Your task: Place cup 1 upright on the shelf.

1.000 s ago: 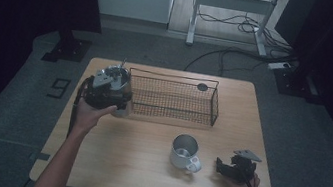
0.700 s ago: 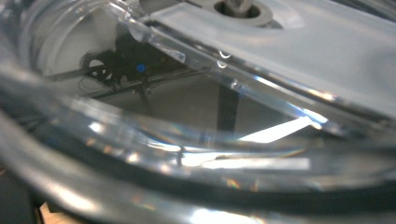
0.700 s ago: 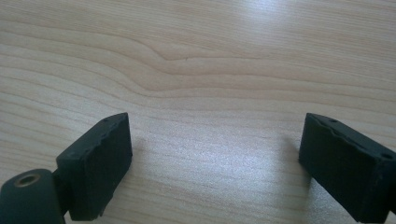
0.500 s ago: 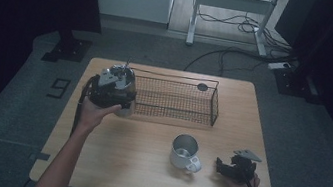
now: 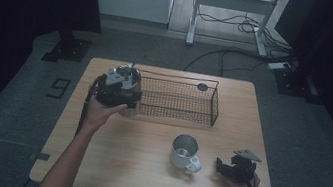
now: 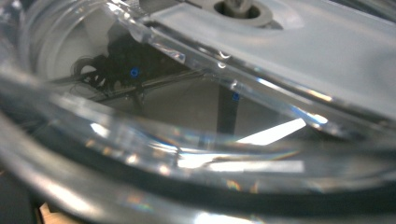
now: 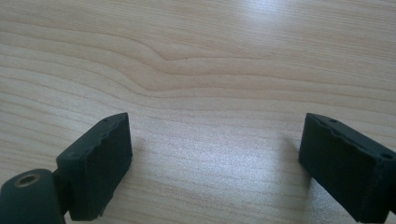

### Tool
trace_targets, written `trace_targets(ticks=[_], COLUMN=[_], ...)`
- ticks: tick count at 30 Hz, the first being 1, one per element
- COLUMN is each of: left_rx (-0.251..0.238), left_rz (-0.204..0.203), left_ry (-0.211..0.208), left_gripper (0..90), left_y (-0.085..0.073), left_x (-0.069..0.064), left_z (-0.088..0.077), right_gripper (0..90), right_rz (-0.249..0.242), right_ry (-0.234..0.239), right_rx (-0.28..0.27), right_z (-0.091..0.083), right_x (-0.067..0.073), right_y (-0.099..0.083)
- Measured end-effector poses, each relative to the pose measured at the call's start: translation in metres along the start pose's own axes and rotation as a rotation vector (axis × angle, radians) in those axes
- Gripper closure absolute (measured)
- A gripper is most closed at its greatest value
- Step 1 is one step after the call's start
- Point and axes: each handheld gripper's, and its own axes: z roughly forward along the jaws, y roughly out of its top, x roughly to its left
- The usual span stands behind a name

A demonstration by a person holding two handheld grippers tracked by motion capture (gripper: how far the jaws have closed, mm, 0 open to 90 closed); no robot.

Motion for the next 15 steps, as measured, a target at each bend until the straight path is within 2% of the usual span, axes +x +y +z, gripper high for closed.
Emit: trace_targets(ticks=[15], left_rx=[0.002], left_rz=[-0.011], left_ry=[-0.005], left_gripper=[4.0], left_y=[0.0057], left_x=[0.0001], left_z=[0.0096], right_gripper=[9.1], right_rz=[0.001], right_ry=[-0.001], right_rx=[-0.001], right_z=[0.0001], right_x=[0.0001], right_y=[0.0])
